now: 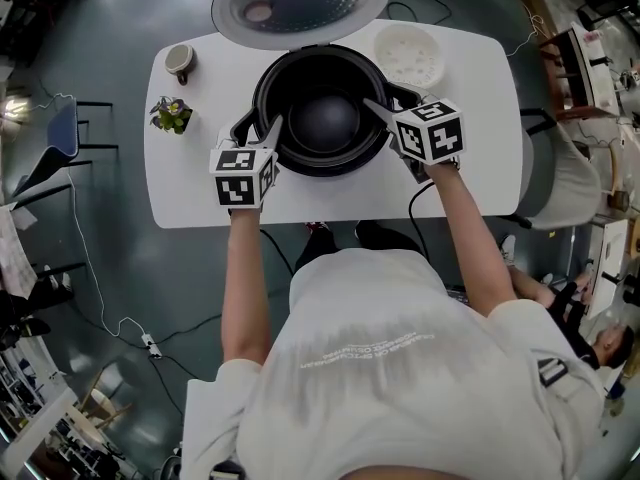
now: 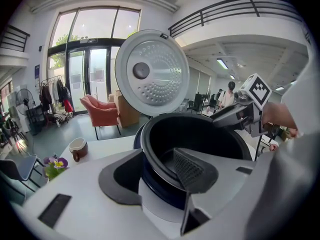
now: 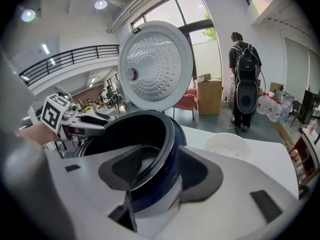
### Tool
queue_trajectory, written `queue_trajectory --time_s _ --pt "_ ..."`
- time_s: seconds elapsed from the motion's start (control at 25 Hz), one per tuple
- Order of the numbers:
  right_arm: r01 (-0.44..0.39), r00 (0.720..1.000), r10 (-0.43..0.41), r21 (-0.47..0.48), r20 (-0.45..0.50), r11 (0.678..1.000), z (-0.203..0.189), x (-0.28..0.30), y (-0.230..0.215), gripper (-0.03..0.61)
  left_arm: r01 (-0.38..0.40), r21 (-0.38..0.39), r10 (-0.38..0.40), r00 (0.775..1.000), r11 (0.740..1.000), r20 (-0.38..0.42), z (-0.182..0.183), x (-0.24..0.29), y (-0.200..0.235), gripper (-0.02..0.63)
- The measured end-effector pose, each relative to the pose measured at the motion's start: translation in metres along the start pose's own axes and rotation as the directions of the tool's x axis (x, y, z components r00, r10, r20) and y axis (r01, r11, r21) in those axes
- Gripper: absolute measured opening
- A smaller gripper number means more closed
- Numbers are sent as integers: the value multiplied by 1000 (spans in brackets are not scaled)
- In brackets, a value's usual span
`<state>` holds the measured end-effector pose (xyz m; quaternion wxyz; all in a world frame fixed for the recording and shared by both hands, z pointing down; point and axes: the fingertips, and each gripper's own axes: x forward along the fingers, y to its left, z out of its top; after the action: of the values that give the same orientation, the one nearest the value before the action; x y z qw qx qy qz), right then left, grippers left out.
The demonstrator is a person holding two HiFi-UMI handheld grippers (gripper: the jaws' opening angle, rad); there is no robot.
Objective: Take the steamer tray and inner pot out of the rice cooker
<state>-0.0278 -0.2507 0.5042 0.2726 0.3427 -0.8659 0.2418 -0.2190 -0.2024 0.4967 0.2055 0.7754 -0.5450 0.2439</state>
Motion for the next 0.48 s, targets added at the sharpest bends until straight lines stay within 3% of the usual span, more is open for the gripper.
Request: queue_trajectory --time_s 0.24,0.48 --pt "-5 1000 5 -32 -4 999 -2 4 3 227 -40 -29 40 999 999 14 0 4 -1 209" --pt "28 999 -28 -8 18 1000 1 3 -3 174 -104 -48 107 993 993 52 1 3 0 183"
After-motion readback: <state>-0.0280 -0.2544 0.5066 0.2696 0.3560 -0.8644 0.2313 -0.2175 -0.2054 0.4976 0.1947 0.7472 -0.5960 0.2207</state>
